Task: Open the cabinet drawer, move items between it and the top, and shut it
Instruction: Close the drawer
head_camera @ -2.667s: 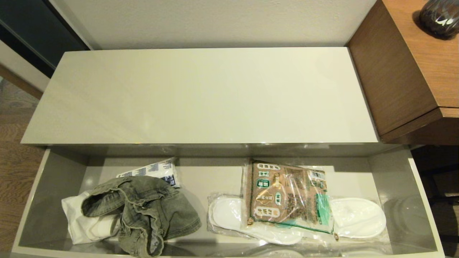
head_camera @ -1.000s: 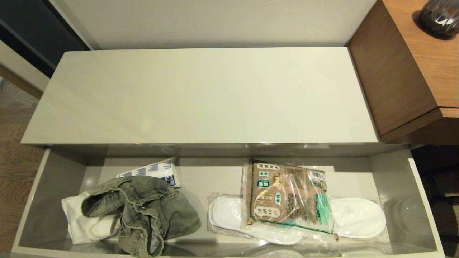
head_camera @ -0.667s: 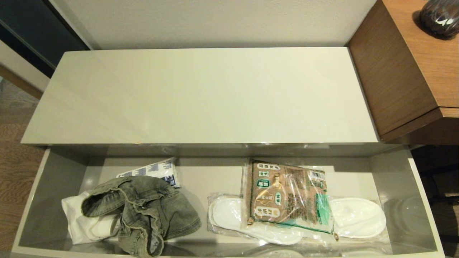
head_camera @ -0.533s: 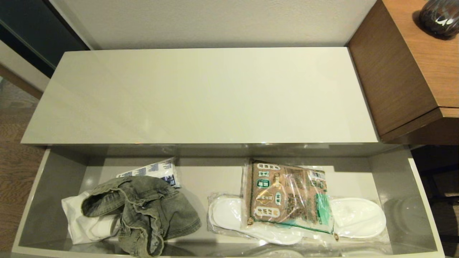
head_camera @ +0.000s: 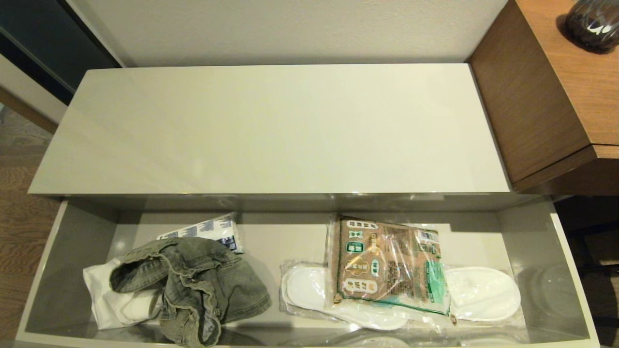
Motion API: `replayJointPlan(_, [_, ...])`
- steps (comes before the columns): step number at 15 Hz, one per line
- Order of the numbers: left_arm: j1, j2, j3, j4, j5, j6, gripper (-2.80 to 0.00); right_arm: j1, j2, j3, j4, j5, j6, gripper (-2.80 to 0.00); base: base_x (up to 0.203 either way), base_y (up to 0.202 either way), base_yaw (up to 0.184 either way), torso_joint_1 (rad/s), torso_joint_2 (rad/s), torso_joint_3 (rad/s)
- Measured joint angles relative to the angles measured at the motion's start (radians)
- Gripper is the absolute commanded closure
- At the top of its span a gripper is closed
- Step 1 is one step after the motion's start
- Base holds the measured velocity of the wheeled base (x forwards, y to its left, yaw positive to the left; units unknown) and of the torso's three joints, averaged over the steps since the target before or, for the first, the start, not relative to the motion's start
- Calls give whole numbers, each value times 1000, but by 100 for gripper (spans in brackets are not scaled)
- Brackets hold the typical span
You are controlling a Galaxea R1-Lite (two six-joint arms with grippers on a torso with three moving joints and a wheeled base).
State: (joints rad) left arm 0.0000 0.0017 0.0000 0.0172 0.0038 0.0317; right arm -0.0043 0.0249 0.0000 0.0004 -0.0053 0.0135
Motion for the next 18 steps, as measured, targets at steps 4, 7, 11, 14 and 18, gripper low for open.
replayJointPlan(4, [0, 0, 0, 0, 0, 1, 0, 0, 0, 0, -4, -3, 19, 0, 0, 0, 0, 0, 0, 0])
replayJointPlan(7, [0, 0, 0, 0, 0, 0, 0, 0, 0, 0, -3, -4, 20, 0, 0, 0, 0, 0, 0, 0])
replayJointPlan(11, [0, 0, 0, 0, 0, 0, 0, 0, 0, 0, -4, -4, 21, 0, 0, 0, 0, 0, 0, 0])
replayJointPlan(14, [0, 0, 0, 0, 0, 0, 0, 0, 0, -45, 2, -9, 11, 0, 0, 0, 0, 0, 0, 0])
replayJointPlan(18, [0, 0, 0, 0, 0, 0, 0, 0, 0, -334, 239, 13, 55, 0, 0, 0, 0, 0, 0, 0])
